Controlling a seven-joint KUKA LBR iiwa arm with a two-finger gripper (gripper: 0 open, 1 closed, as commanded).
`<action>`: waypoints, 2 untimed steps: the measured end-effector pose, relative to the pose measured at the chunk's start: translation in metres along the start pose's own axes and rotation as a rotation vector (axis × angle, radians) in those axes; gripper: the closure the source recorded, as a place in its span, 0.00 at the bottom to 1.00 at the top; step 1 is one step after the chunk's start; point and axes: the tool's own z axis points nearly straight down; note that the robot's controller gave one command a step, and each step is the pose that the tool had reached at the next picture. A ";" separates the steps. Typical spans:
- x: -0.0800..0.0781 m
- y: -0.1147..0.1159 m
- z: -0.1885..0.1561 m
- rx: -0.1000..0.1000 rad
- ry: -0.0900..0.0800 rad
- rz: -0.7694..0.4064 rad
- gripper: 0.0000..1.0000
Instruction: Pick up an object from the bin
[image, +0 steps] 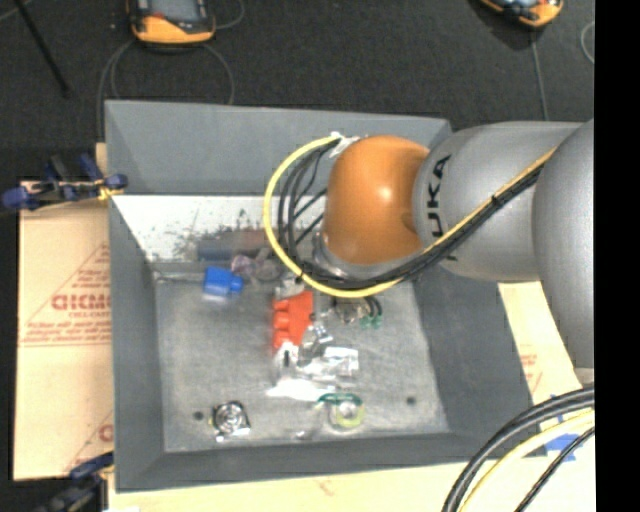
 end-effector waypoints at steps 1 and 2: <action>-0.015 -0.039 0.056 0.001 -0.012 -0.022 0.00; -0.018 -0.040 0.054 0.001 -0.022 -0.019 1.00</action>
Offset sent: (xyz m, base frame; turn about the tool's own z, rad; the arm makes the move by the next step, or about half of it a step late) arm 0.0234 -0.0435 -0.0782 -0.0202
